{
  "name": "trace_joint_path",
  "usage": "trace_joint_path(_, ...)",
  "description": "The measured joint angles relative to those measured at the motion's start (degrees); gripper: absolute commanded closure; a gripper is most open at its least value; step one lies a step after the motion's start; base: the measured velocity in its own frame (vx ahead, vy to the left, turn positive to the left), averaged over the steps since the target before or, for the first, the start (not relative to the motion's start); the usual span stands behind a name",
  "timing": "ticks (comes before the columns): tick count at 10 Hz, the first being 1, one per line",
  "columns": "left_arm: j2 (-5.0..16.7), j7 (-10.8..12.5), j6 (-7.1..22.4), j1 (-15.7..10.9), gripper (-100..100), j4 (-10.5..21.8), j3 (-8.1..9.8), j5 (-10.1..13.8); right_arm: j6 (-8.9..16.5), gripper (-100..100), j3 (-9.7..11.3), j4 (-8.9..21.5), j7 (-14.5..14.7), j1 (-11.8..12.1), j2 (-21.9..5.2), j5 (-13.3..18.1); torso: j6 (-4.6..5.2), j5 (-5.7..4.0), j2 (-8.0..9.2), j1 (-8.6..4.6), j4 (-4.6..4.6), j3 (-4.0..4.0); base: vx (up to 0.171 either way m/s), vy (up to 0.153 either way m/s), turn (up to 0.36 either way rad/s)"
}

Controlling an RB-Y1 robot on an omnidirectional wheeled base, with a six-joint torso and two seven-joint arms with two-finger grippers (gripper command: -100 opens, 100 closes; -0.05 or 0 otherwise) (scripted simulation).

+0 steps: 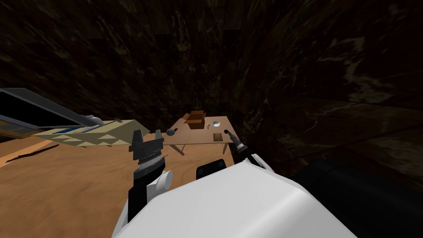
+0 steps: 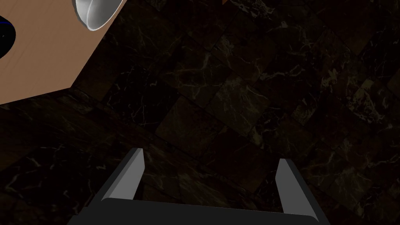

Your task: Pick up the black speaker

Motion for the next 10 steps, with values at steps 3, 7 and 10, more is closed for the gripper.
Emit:
trace_joint_path(3,0.0,0.0,0.0,0.0,0,0.0,0.01,0.0,0.4,-100,0.9,4.2,0.3,0.1,-3.2,1.4,0.02,-0.01,-0.06,-0.10,-0.01,-0.03,-0.009,0.070,0.109)
trace_joint_path(7,0.0,0.0,0.0,0.0,0,0.0,0.01,0.0,-0.2,-100,2.7,11.6,0.9,0.1,-7.6,3.5,0.03,-0.02,-0.10,-0.16,-0.02,-0.06,0.008,0.055,0.115)
trace_joint_path(10,0.0,0.0,0.0,0.0,0,0.0,0.01,0.0,0.6,-100,4.4,15.6,1.4,-0.4,-9.6,4.9,0.04,-0.04,-0.08,-0.26,-0.02,-0.05,0.006,0.028,0.071)
